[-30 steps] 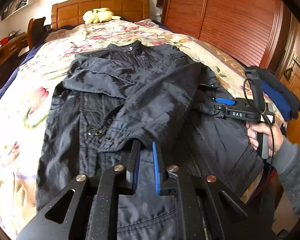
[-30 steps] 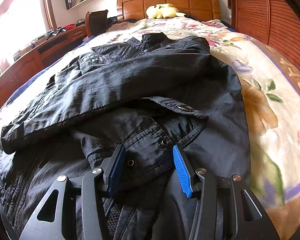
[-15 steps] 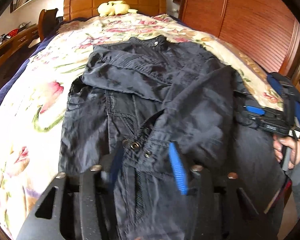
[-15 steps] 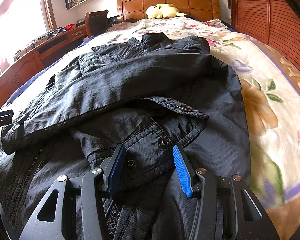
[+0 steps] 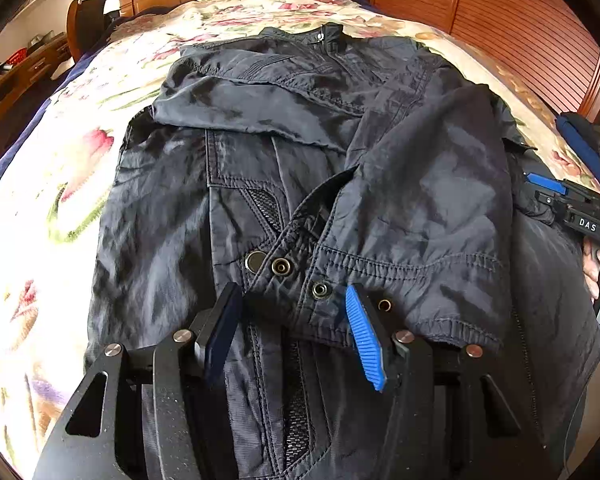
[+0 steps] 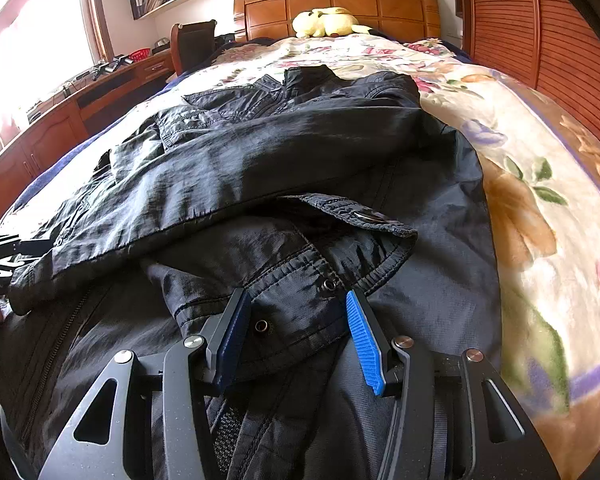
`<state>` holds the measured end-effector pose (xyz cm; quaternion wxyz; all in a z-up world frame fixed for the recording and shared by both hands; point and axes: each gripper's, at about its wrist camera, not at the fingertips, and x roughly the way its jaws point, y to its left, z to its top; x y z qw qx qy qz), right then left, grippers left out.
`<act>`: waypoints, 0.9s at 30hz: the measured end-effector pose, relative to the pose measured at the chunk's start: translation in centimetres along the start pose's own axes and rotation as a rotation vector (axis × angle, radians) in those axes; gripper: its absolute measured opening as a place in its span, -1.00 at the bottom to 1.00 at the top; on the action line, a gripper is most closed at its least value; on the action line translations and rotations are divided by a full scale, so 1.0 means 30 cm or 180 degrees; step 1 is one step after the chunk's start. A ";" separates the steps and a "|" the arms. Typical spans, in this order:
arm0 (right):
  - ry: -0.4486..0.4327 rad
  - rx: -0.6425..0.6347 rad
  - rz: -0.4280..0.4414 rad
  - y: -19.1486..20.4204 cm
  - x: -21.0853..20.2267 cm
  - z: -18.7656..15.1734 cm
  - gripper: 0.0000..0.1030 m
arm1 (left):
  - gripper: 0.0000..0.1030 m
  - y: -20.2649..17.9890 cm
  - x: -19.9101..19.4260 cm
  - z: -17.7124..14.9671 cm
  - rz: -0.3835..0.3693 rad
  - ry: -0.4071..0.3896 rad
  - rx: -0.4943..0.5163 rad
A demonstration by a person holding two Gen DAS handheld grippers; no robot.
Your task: Fold large clothes
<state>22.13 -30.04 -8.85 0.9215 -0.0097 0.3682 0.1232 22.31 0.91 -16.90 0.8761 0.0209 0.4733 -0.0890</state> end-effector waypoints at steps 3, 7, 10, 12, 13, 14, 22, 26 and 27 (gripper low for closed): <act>-0.0001 0.0000 0.0000 0.000 0.000 -0.001 0.00 | 0.07 -0.007 0.002 -0.003 0.0035 -0.0002 0.0008; -0.0001 0.0001 0.0001 0.000 0.000 0.000 0.00 | 0.07 -0.014 0.005 -0.009 0.0059 -0.0018 -0.0005; -0.0002 0.0001 0.0000 0.000 0.000 0.000 0.00 | 0.07 -0.015 0.002 -0.015 0.0025 -0.0030 -0.0012; -0.0002 0.0001 0.0000 0.000 0.000 0.000 0.00 | 0.04 -0.021 0.001 -0.019 0.0006 -0.0026 0.0017; -0.0002 0.0001 0.0000 0.000 -0.001 0.000 0.00 | -0.03 -0.026 -0.002 -0.023 -0.0033 -0.0031 0.0048; -0.0002 0.0001 0.0001 0.000 0.000 -0.001 0.00 | -0.14 -0.029 -0.003 -0.024 -0.0060 -0.0032 0.0065; -0.0004 0.0002 -0.0002 0.000 -0.001 0.000 0.00 | -0.76 -0.044 -0.057 -0.008 -0.0033 -0.0240 0.0163; -0.0004 0.0003 0.0000 0.000 -0.001 -0.001 0.00 | -0.77 0.006 -0.155 0.066 0.0188 -0.0645 0.0024; -0.0005 0.0003 -0.0001 0.000 -0.001 0.000 0.00 | -0.77 0.025 -0.171 0.085 0.0214 -0.0703 -0.0026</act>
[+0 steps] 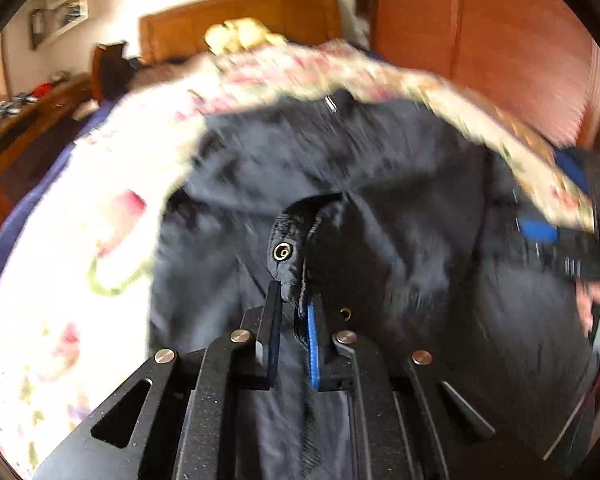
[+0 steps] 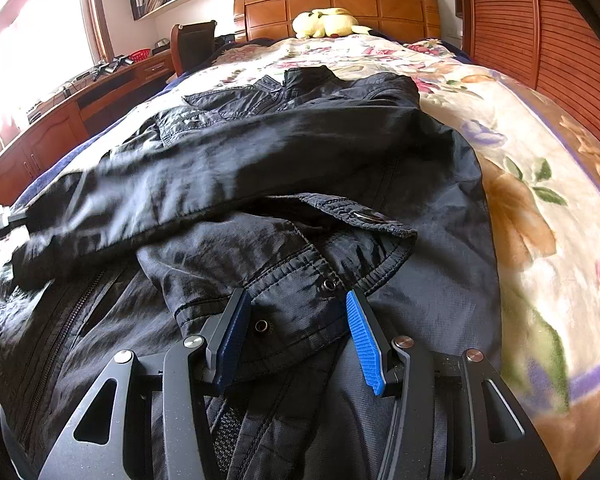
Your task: Fold large clothes
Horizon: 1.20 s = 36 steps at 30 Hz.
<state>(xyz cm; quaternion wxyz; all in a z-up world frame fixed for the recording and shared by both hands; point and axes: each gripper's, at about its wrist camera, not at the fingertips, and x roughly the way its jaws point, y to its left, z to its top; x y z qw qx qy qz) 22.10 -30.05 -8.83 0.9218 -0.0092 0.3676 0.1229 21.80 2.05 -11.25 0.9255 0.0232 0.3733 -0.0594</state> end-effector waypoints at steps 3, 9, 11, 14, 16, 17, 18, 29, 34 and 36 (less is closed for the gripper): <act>0.0000 0.0000 0.0000 0.000 0.000 0.000 0.00 | -0.76 0.046 -0.012 0.067 0.0032 -0.0051 -0.0107; -0.0001 -0.0001 -0.0003 0.000 0.000 0.000 0.00 | -0.48 0.095 -0.009 0.072 -0.0125 0.0070 -0.0198; -0.0001 0.0000 -0.0002 0.000 0.000 0.000 0.00 | -0.40 0.089 -0.021 0.047 -0.0144 0.0072 -0.0181; 0.0000 -0.0002 -0.0006 0.000 0.001 -0.002 0.00 | -0.33 0.084 -0.037 0.004 -0.0222 0.0113 -0.0146; 0.0001 0.0000 -0.0009 0.002 0.000 0.000 0.00 | -0.31 0.079 -0.050 -0.019 -0.0238 0.0136 -0.0100; 0.0001 0.0001 -0.0010 0.002 0.000 0.000 0.00 | -0.30 0.077 -0.058 -0.035 -0.0246 0.0148 -0.0071; 0.0001 -0.0001 -0.0012 0.003 0.001 0.000 0.00 | -0.29 0.074 -0.067 -0.046 -0.0249 0.0153 -0.0053; 0.0007 -0.0015 -0.0053 0.009 0.002 0.001 0.02 | 0.09 0.064 -0.140 -0.184 -0.0357 0.0207 -0.0041; 0.0039 0.0030 -0.0007 -0.004 -0.004 0.005 0.03 | 0.23 0.061 -0.131 -0.205 -0.0403 0.0237 -0.0110; 0.0092 0.0125 0.0049 -0.028 -0.014 0.021 0.03 | 0.25 0.055 -0.126 -0.204 -0.0416 0.0217 -0.0087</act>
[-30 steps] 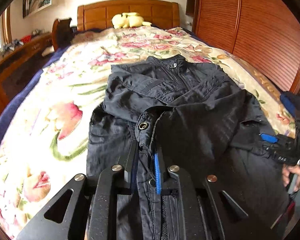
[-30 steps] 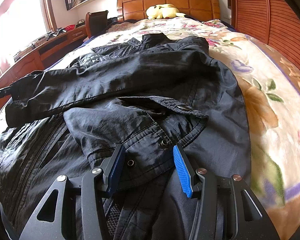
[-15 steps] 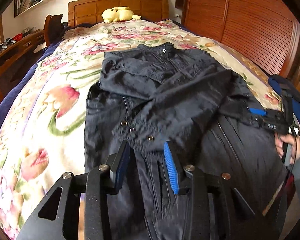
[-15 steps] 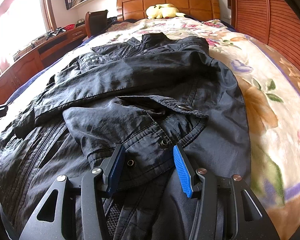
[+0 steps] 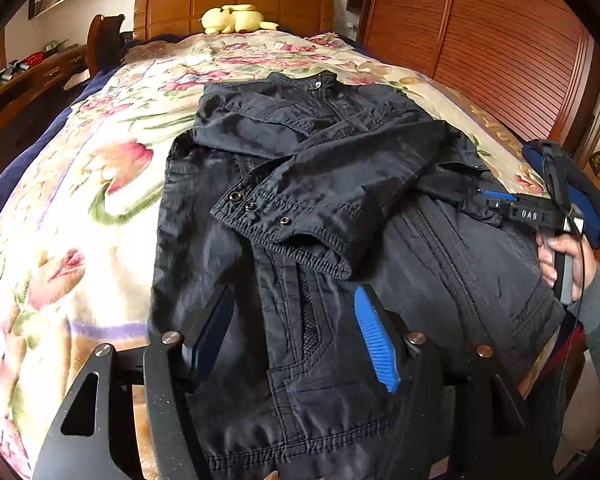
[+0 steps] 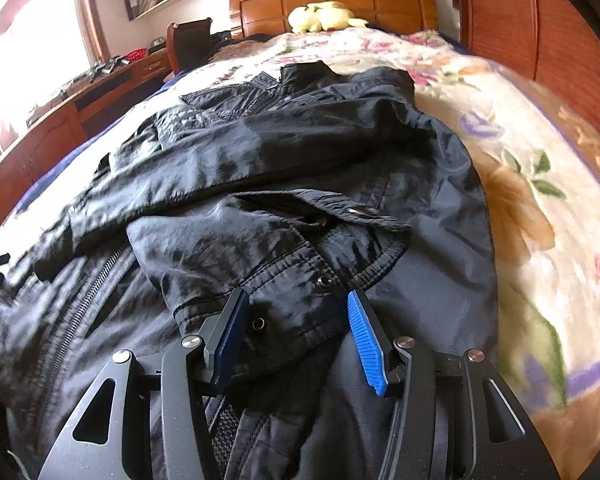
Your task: Fold large clothes
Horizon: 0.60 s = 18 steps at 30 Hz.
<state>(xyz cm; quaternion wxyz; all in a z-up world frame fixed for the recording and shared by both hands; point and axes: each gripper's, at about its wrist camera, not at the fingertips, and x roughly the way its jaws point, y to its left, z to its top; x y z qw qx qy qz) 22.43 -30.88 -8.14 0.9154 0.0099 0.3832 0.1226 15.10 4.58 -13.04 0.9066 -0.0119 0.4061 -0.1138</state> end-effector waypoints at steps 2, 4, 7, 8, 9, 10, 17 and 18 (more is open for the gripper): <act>-0.0017 0.0086 -0.0012 -0.029 -0.027 0.031 0.03 | 0.26 -0.003 0.011 0.005 0.0017 -0.0023 0.0037; -0.0101 0.0100 0.0005 -0.057 -0.057 0.075 0.03 | 0.26 -0.001 0.027 0.012 0.0020 -0.0031 0.0050; -0.0162 -0.0098 -0.0257 -0.090 -0.062 0.159 0.03 | 0.27 0.008 0.058 0.016 0.0018 -0.0004 0.0042; -0.0145 -0.0134 -0.0323 -0.103 -0.050 0.184 0.03 | 0.27 0.011 0.071 0.016 0.0031 0.0008 0.0040; -0.0116 -0.0149 -0.0390 -0.123 -0.034 0.214 0.03 | 0.27 0.014 0.083 0.014 0.0037 0.0027 0.0042; -0.0093 -0.0156 -0.0447 -0.141 -0.017 0.240 0.03 | 0.27 0.017 0.094 0.011 0.0040 0.0049 0.0053; 0.0174 -0.0409 -0.0720 -0.189 0.157 0.384 -0.07 | 0.27 0.031 0.167 -0.011 0.0048 0.0193 0.0067; 0.0211 -0.0426 -0.0758 -0.197 0.185 0.399 -0.13 | 0.27 0.032 0.173 -0.015 0.0049 0.0197 0.0061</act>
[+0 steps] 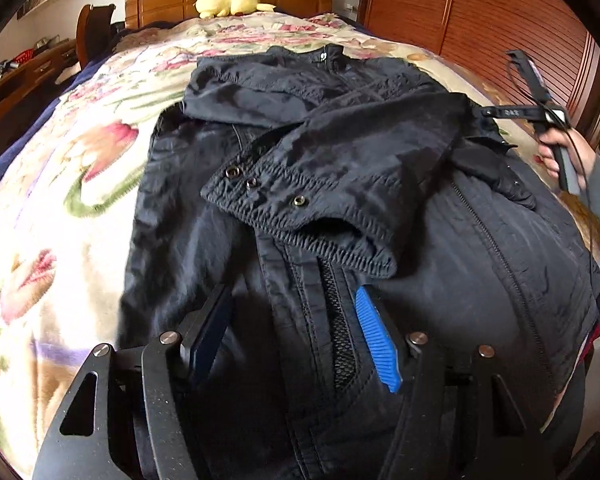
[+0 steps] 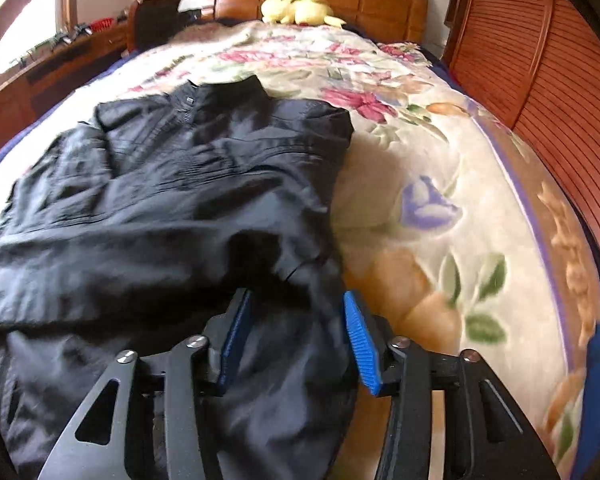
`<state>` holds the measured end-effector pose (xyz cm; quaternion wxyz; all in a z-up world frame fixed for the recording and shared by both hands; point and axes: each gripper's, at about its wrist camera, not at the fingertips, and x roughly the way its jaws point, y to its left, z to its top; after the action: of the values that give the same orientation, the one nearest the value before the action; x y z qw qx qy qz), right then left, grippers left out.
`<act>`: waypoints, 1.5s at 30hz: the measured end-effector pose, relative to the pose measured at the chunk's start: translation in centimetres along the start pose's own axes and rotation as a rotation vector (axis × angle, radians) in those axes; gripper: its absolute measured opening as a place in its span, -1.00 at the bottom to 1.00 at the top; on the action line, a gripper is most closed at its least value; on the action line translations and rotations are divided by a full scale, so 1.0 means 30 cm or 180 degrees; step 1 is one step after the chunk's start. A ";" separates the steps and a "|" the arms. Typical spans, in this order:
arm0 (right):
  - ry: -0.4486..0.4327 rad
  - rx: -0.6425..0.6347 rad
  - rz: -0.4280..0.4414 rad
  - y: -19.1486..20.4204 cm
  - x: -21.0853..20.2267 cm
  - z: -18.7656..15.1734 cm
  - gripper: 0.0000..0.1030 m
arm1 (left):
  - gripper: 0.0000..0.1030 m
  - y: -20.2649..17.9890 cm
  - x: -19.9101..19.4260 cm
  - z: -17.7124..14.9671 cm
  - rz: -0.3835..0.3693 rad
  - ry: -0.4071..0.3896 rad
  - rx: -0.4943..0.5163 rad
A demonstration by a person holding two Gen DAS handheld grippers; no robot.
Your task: Fold large clothes
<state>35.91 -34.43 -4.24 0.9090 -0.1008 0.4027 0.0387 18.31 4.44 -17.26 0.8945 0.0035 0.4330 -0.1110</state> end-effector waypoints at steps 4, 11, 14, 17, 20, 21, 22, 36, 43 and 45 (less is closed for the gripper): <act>0.0113 -0.0130 0.0021 -0.005 0.076 0.031 -0.80 | 0.27 -0.008 0.007 -0.010 0.0021 -0.0055 0.0035; 0.0172 0.0103 0.0049 -0.090 0.131 0.009 -0.92 | 0.27 0.014 0.018 -0.010 -0.0070 -0.0071 -0.0050; 0.0160 0.0169 0.0095 -0.079 0.093 0.006 -0.91 | 0.27 0.017 0.022 -0.010 -0.0084 -0.0072 -0.0055; -0.0014 0.0244 0.0173 -0.079 0.012 0.018 -0.79 | 0.28 0.017 0.025 -0.010 -0.0095 -0.0076 -0.0060; -0.0242 0.0213 0.0194 -0.053 -0.064 0.050 -0.46 | 0.29 0.017 0.026 -0.011 -0.0095 -0.0082 -0.0061; -0.0293 0.0215 0.0230 -0.041 -0.078 0.063 -0.36 | 0.29 0.018 0.027 -0.011 -0.0098 -0.0084 -0.0061; -0.0314 0.0205 0.0268 -0.026 -0.084 0.072 -0.35 | 0.29 0.019 0.027 -0.013 -0.0107 -0.0086 -0.0065; 0.0295 -0.0047 0.0486 0.165 0.165 0.047 -0.35 | 0.31 0.021 0.033 -0.018 -0.0144 -0.0088 -0.0089; 0.0078 -0.0095 0.0408 0.221 -0.090 -0.032 -0.35 | 0.31 0.022 0.032 -0.019 -0.0137 -0.0101 -0.0093; 0.0041 -0.0111 0.0445 0.242 -0.170 -0.110 -0.35 | 0.31 0.021 0.032 -0.021 -0.0130 -0.0108 -0.0093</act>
<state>28.98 -27.99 -3.73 0.8995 -0.0886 0.4138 0.1084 18.53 4.92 -18.44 0.8993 -0.0202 0.4193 -0.1229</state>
